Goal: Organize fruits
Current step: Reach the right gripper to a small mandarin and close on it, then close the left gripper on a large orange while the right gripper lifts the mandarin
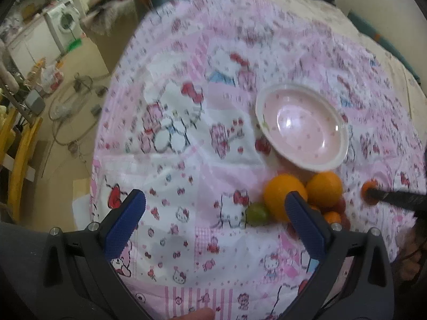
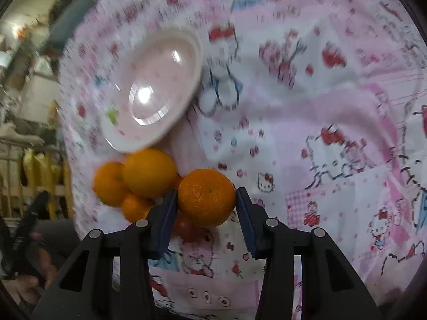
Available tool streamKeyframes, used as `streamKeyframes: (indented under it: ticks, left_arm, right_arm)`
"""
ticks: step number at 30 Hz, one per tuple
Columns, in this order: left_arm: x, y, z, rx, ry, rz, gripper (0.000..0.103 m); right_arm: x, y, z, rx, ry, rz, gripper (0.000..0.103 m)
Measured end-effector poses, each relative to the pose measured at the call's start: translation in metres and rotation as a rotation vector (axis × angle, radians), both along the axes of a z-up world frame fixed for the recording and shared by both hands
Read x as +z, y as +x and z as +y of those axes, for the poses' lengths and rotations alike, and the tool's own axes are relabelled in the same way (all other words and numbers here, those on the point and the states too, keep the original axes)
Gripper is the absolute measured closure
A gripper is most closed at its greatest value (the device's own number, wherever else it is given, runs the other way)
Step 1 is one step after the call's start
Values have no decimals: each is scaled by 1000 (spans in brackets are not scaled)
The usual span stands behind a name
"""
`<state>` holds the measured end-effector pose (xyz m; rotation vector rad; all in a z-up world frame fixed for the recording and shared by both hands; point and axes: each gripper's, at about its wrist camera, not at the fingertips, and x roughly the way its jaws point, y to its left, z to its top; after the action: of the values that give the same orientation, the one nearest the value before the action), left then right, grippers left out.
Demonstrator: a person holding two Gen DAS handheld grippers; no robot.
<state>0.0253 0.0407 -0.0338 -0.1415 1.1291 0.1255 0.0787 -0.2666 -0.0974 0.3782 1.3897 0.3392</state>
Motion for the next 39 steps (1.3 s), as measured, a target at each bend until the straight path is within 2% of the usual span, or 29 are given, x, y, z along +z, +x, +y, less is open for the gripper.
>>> streamKeyframes:
  ticks: [4,5,6,8,11,12,15,16,17,18,21,29,33,39]
  left_arm:
    - [-20,16,-16,-97,-61,152,1]
    - [-24,23,-25,-134,-73,194,5]
    - [-26,27,-33,-159,-77,212,11]
    - [-28,36,-47,-192,-80,232,12]
    - [-35,53,-67,-204,-83,259,15]
    - [-39,59,-71,-197,-85,273,20]
    - [-55,71,-77,-180,-105,325,26]
    - [-61,75,-77,-175,-103,343,30]
    - [-66,77,-76,-160,-109,355,41]
    - [-69,78,-73,-142,-123,360,44]
    - [-74,77,-68,-104,-173,379,44]
    - [-76,80,-75,-110,-164,413,47]
    - [-77,84,-86,-118,-151,387,53]
    - [-56,74,-93,-154,-109,307,54]
  right_arm:
    - [23,-4,-16,-64,41,-77,57]
    - [25,-5,-20,-77,47,-87,57]
    - [27,-5,-23,-88,58,-93,57]
    - [30,-4,-28,-102,74,-101,57]
    - [32,-4,-30,-108,81,-112,57]
    - [32,-3,-29,-111,85,-114,57]
    - [34,-1,-27,-113,89,-123,57]
    - [35,-2,-30,-114,94,-126,57]
    - [36,-2,-31,-116,103,-127,57]
    - [35,-1,-33,-120,110,-126,57]
    - [36,-1,-38,-134,118,-127,57]
    - [35,-1,-40,-143,130,-121,57]
    - [36,0,-41,-142,128,-122,57]
    - [37,0,-40,-142,125,-130,57]
